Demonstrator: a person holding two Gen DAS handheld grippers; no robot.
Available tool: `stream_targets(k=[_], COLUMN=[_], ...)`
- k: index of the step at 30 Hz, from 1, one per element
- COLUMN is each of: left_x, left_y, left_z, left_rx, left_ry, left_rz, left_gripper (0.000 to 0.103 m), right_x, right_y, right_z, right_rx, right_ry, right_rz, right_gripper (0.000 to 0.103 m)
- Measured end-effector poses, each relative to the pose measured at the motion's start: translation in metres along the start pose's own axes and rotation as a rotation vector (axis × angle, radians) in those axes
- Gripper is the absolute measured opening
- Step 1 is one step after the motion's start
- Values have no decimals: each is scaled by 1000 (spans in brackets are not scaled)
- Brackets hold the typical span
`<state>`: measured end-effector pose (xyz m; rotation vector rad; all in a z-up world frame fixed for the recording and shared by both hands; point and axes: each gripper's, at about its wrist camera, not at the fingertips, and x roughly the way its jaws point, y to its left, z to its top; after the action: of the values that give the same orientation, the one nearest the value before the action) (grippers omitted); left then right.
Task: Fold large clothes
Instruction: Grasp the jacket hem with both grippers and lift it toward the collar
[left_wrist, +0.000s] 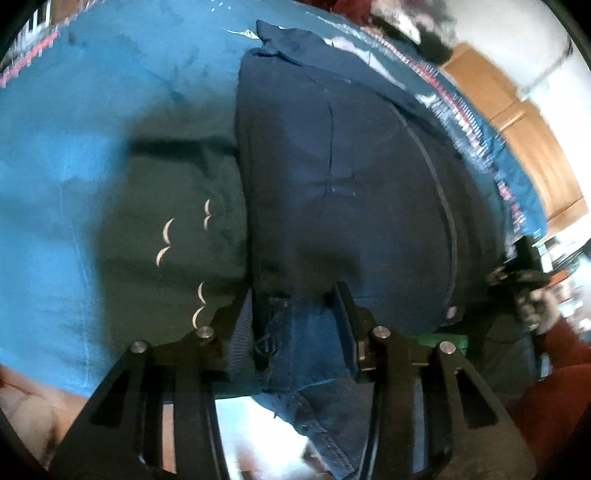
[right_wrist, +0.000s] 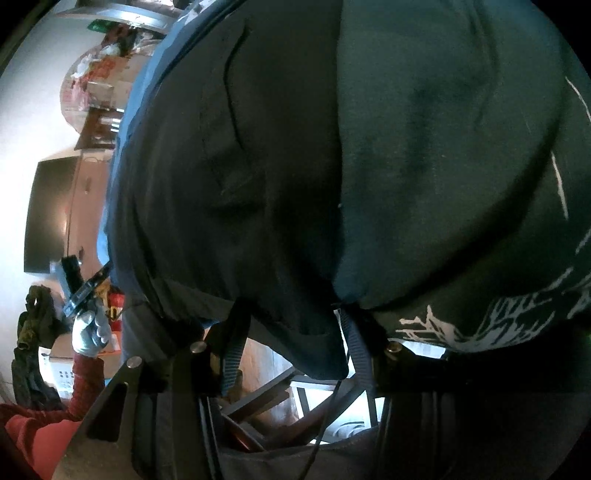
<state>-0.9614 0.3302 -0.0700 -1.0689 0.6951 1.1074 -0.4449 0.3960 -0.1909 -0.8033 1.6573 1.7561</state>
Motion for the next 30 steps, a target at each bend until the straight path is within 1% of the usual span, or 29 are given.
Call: stream_targets(k=[3,5,7,14,30], left_x=[3,5,6,7,4], left_y=[-14,-18,-19,-21,-22], left_z=[2,3,3,2,0], left_rx=[49,64,68,67,41], left_ry=[14,17,17,18,7], left_rz=[88,118,135,146,130], left_gripper=[49,51,52,53,55], right_x=[0,0,0,0,2], right_y=[0,0,1,0,-1], right_z=[1,1,1,2,4], right_rx=[-1,-2,-2,1,4], right_ry=[1,3,4,3,6], right_rz=[-1,-1,-1,5,12], right_gripper=[56,56,56,56,56])
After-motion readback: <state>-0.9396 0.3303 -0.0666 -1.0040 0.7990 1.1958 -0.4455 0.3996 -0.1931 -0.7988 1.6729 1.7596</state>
